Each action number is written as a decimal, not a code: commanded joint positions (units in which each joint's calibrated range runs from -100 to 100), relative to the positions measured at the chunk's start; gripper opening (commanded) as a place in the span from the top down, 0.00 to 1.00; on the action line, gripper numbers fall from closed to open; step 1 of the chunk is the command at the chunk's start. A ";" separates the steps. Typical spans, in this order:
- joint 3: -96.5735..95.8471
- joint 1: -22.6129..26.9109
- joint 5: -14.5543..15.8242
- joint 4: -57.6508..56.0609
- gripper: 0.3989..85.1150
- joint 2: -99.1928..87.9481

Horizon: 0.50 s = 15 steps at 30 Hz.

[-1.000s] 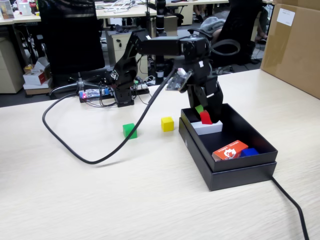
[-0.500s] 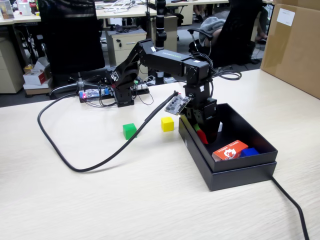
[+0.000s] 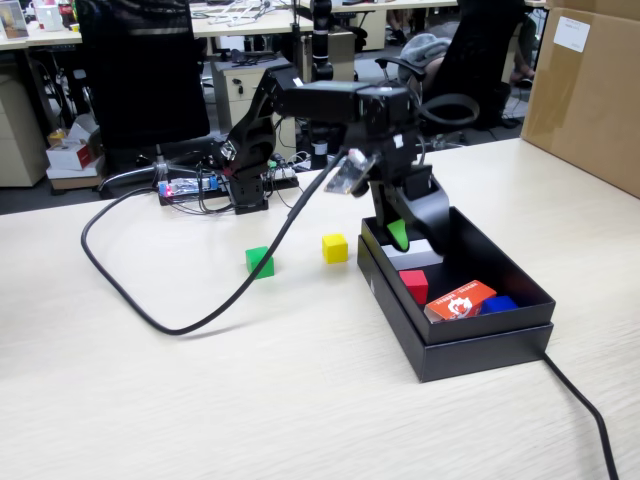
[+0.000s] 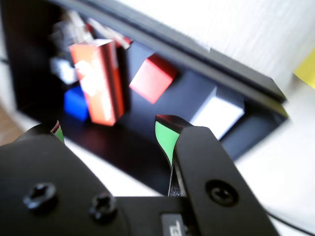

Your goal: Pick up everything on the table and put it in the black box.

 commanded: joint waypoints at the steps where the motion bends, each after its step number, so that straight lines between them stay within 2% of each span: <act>1: 1.21 0.39 -0.39 -1.82 0.54 -14.15; 7: -6.95 -0.88 -2.59 -2.34 0.51 -29.98; 8: -12.03 -1.81 -3.52 -2.34 0.45 -35.61; 10: -19.01 -2.64 -4.35 -2.34 0.42 -41.46; 15: -37.41 -5.91 -6.25 -2.08 0.41 -54.54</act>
